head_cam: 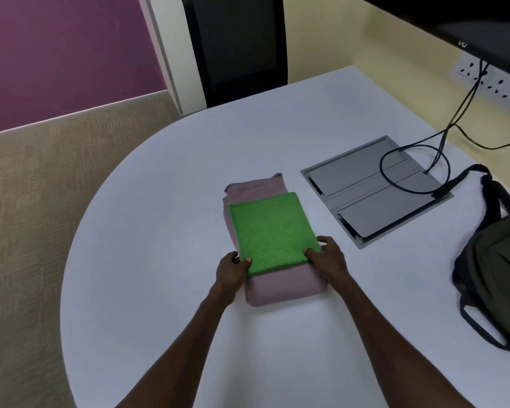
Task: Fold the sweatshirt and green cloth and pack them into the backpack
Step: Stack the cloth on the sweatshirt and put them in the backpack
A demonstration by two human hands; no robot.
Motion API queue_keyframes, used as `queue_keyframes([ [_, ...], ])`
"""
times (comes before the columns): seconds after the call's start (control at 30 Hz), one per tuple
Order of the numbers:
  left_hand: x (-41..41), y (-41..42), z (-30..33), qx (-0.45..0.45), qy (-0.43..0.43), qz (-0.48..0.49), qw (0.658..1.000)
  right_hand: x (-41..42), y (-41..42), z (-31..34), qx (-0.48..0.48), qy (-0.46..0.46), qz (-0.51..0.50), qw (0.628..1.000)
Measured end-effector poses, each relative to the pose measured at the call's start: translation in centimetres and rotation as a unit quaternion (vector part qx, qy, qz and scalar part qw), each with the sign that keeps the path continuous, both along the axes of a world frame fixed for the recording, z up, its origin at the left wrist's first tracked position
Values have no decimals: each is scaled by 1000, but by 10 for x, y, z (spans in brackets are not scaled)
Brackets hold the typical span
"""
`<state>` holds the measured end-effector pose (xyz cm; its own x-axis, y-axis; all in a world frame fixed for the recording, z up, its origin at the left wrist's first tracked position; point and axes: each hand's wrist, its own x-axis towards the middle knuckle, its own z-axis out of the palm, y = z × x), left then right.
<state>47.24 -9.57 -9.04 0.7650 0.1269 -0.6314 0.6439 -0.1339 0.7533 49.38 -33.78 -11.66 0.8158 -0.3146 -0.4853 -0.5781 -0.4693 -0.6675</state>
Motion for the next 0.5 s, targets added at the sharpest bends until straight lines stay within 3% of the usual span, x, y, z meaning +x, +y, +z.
queue_keyframes([
  [0.3,23,-54,-39,-25,-26,-49,998,44,-50,11,-51,-42,14,998],
  [0.5,26,-68,-26,-5,-40,-86,995,49,-63,7,-87,-38,44,994],
])
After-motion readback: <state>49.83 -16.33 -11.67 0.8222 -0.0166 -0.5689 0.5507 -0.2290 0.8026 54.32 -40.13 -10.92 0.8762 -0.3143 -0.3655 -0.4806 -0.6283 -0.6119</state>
